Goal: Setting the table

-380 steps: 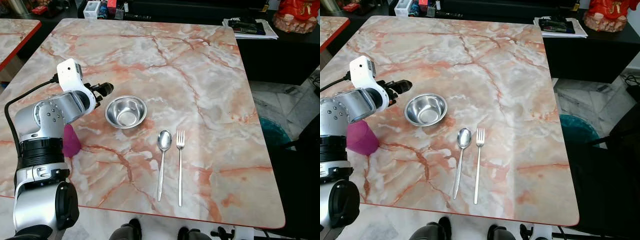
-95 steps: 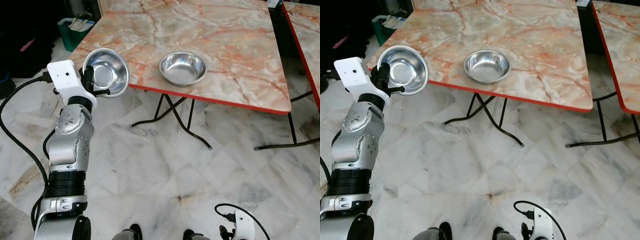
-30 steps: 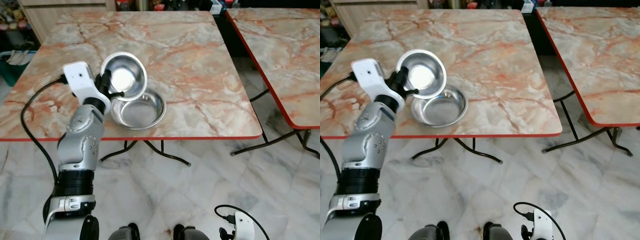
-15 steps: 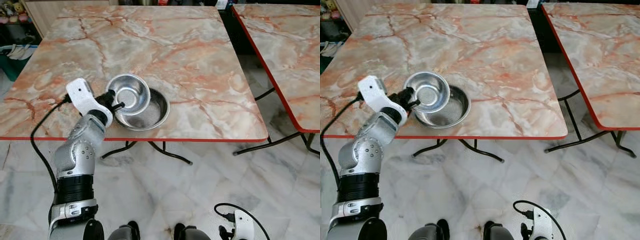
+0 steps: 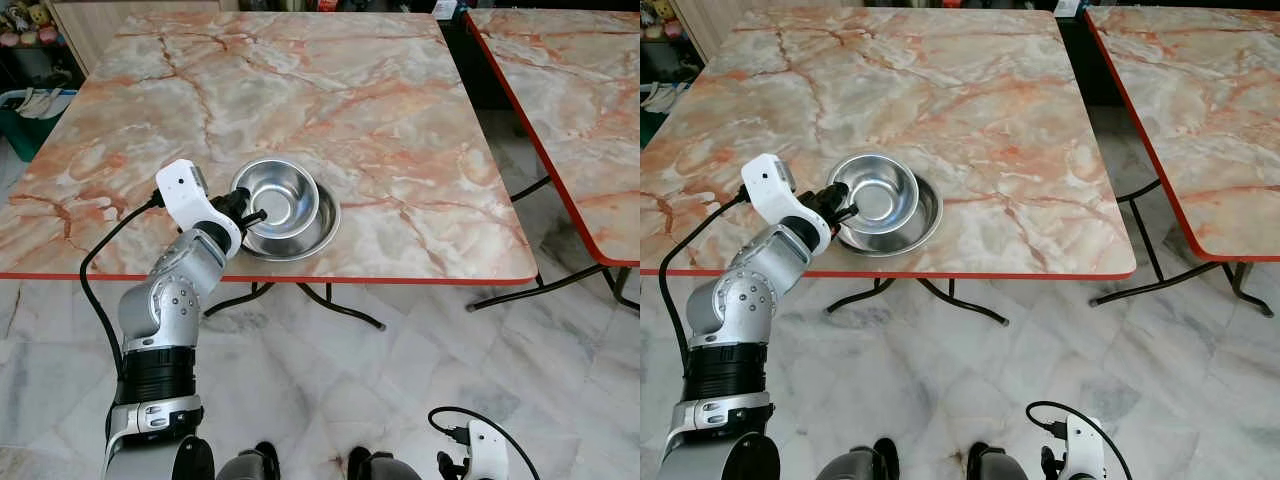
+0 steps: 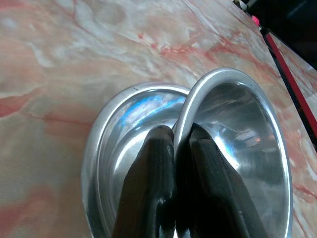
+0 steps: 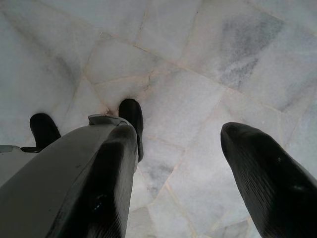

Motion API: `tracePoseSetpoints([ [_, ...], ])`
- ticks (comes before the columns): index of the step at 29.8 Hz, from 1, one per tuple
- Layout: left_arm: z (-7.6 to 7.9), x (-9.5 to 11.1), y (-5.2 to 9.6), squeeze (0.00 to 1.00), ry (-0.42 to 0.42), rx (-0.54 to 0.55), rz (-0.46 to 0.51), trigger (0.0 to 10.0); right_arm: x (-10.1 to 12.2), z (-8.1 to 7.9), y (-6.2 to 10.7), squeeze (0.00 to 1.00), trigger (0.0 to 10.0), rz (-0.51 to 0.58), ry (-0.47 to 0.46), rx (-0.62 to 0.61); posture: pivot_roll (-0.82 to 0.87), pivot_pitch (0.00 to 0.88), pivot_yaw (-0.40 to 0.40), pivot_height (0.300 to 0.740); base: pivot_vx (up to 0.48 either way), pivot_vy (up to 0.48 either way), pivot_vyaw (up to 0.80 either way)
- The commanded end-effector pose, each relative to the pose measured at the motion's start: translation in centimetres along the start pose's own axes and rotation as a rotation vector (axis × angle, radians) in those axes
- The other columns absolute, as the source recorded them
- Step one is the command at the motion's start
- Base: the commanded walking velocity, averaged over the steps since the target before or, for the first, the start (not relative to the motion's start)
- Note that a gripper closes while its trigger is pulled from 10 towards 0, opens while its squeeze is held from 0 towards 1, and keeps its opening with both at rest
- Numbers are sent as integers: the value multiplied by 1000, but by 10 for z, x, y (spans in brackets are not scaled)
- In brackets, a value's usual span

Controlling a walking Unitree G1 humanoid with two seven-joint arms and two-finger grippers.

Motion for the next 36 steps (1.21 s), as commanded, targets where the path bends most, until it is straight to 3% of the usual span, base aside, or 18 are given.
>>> tracePoseSetpoints([
  [1,11,-1,-2,0,-6,-30,-12,10000,-10,4,2,0,10000,-30,-2,-12,12,205,-16,740,0,0,0],
  [23,19,-13,-14,0,25,27,-46,10000,-11,4,2,0,10000,-30,-6,-12,9,207,-17,740,0,0,0],
  [36,3,-16,-18,0,36,130,-48,10000,-11,4,2,0,10000,-31,-8,-12,5,210,-14,740,0,0,0],
])
Point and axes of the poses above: a point about 5 cm out from each wrist's last joint towards the gripper, its own y axis pointing back from the gripper into the wrist, its own x axis along the axis of the wrist's last joint, z = x × y, the point moved 5 cm from there along -y, pointing out of the wrist towards the gripper, and after that the axes turned 9 degrees about -y, right-handed, at the moved point
